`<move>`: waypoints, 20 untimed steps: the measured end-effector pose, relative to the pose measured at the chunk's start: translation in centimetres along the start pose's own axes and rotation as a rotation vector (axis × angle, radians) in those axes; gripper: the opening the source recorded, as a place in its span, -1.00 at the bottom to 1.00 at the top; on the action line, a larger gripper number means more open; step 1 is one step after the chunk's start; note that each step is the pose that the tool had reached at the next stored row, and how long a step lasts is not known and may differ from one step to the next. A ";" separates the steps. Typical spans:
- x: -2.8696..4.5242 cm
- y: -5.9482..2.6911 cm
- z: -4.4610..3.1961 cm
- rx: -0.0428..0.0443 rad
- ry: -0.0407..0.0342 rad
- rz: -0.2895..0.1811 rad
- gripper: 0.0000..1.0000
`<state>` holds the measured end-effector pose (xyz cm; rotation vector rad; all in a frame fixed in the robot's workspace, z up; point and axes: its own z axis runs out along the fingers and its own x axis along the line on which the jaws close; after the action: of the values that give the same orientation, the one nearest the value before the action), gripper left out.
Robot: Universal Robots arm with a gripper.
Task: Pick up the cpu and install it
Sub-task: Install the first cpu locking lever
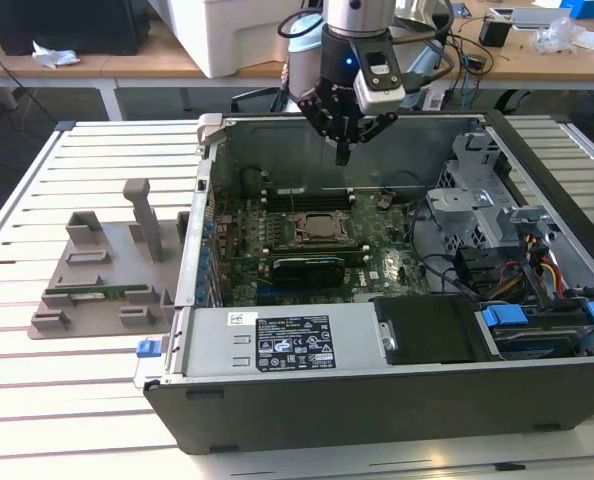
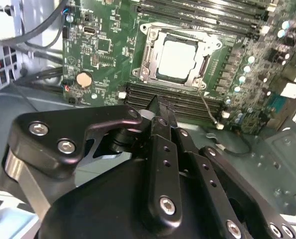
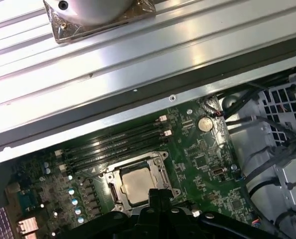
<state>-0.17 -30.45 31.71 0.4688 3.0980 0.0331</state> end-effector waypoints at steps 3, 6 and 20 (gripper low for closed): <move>0.00 0.00 0.00 -0.0003 0.0011 -0.051 -0.79; 0.00 0.00 0.00 -0.0005 0.0019 -0.085 -0.79; 0.00 0.00 0.00 -0.0009 0.0040 -0.178 -0.79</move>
<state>-0.17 -30.45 31.71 0.1911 3.1294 0.0341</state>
